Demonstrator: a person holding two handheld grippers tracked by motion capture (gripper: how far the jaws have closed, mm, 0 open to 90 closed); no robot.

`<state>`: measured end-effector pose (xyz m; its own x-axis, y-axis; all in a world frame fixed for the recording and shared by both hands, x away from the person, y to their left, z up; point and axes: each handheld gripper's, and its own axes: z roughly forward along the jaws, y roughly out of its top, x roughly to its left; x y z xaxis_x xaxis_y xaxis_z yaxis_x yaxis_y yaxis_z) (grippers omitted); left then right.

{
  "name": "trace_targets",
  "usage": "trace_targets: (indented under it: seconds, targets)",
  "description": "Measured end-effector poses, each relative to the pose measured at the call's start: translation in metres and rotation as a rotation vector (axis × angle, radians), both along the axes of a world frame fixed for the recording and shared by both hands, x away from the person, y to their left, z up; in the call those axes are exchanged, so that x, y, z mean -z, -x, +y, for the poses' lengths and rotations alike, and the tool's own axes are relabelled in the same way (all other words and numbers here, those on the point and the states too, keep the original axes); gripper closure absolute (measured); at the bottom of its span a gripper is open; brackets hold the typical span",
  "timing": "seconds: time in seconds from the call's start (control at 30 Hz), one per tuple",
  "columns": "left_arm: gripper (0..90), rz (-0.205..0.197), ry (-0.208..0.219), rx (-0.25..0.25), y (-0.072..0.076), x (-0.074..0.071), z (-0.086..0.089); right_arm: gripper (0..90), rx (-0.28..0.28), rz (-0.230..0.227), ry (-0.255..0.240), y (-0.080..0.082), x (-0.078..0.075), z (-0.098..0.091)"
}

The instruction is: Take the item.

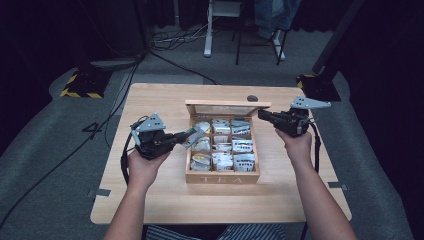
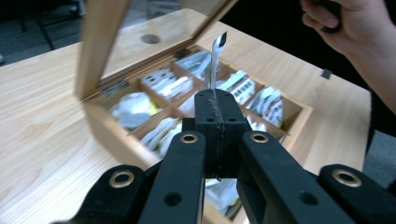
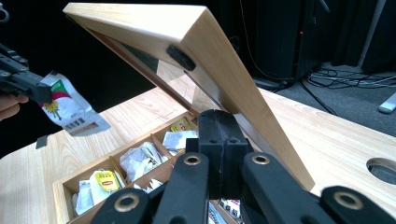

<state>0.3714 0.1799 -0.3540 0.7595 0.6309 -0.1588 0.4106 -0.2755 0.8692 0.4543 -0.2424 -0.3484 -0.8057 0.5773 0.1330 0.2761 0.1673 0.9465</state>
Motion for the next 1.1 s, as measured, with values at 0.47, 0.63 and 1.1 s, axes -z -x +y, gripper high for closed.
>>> trace_targets:
  seconds: [0.47, 0.63, 1.1]
  targets:
    - [89.9, 0.042, -0.023, -0.191, -0.003, 0.022, 0.044, 90.0, 0.002, 0.001, 0.001, 0.000, 0.000, 0.000]
    - [89.9, 0.083, -0.023, -0.236, -0.005, 0.037, 0.057, 90.0, 0.002, 0.002, 0.002, 0.000, 0.000, 0.000]
    - [89.8, 0.178, -0.022, -0.351, -0.008, 0.076, 0.085, 90.0, 0.001, 0.009, 0.002, 0.000, 0.001, 0.000]
